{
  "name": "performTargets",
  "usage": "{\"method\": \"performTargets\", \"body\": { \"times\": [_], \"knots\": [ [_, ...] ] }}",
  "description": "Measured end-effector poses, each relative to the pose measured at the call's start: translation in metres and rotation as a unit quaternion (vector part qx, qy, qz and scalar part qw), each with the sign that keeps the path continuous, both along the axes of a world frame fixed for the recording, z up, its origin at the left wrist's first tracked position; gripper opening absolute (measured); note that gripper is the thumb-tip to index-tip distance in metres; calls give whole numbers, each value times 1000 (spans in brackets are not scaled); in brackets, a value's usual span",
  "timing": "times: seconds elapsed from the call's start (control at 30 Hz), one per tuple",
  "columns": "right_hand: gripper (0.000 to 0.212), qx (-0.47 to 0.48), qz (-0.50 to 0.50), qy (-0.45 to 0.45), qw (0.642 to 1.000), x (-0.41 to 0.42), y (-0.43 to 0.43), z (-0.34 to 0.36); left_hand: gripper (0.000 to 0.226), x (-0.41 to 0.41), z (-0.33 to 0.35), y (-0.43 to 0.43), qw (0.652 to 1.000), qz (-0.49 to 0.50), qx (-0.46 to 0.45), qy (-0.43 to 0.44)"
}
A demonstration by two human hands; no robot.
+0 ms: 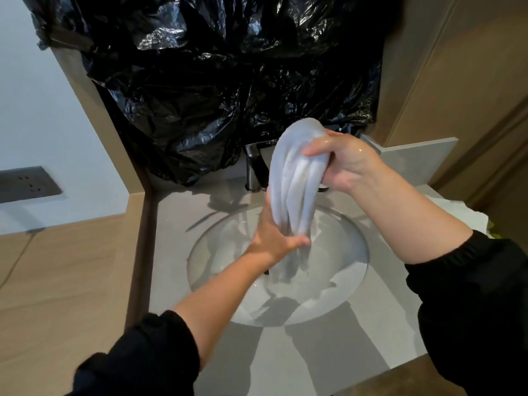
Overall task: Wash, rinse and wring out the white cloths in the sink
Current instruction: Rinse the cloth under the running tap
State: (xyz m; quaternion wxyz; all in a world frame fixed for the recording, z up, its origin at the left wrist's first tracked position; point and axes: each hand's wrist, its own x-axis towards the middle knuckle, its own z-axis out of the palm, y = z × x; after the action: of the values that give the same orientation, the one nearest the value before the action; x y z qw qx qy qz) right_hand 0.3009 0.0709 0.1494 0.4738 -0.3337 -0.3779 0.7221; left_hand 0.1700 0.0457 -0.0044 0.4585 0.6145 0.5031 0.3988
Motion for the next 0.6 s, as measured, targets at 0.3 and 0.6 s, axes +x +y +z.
{"method": "performTargets", "body": {
  "times": [0.3,0.6],
  "knots": [
    [41,-31,27,129,991,-26,2,-13,42,-11,-33,-6,977,65,-138,147],
    [60,-143,-103,117,977,52,40,-179,34,-97,-55,29,959,-48,-274,58]
  ]
}}
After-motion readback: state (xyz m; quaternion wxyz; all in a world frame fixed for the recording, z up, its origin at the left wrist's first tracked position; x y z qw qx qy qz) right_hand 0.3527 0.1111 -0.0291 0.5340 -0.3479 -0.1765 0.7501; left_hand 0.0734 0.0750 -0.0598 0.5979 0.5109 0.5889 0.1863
